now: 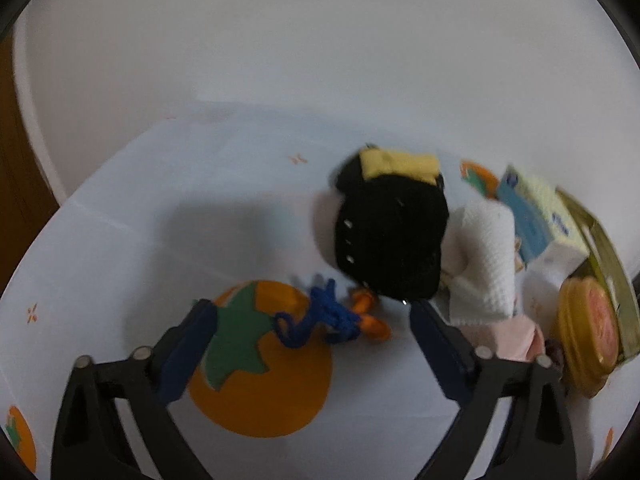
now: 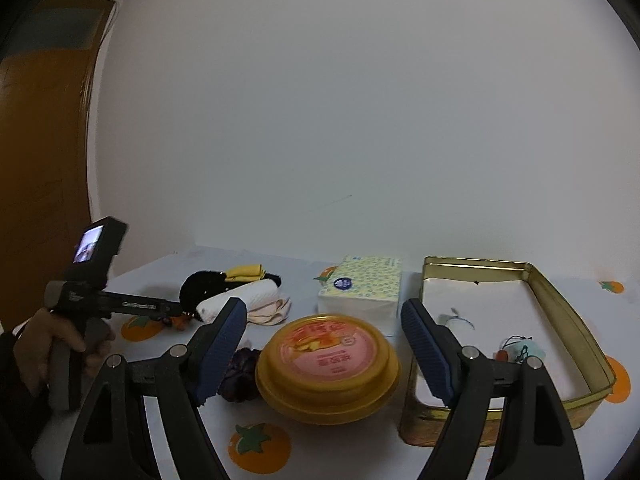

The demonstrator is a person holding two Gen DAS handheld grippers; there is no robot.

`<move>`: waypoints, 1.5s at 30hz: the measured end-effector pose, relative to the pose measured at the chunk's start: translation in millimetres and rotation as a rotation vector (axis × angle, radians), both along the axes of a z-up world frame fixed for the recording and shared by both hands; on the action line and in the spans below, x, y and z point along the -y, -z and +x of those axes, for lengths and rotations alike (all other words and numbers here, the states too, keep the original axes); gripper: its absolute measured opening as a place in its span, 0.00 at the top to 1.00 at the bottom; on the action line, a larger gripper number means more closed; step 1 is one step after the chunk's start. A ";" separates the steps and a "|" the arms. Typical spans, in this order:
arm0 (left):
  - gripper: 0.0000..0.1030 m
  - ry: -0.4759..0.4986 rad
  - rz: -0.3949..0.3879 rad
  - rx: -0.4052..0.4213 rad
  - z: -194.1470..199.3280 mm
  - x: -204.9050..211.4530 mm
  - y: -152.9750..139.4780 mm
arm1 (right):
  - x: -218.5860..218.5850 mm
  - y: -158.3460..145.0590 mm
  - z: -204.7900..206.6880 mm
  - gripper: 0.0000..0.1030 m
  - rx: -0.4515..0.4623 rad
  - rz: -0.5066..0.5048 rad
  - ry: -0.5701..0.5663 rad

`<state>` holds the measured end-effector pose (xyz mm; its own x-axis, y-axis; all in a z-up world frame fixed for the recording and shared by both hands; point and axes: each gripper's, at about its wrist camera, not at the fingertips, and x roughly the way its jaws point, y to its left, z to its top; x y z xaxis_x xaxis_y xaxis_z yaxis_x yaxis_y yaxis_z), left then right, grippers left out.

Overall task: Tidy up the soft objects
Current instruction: 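Grasp the blue knotted toy with the left gripper while the right grasps the purple scrunchie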

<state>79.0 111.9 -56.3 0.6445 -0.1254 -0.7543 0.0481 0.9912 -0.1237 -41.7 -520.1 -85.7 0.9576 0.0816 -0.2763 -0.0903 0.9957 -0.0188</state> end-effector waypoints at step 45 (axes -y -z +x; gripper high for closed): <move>0.89 0.004 -0.185 0.214 -18.3 -35.7 -28.3 | -63.6 69.5 105.1 0.80 -0.599 0.378 -0.076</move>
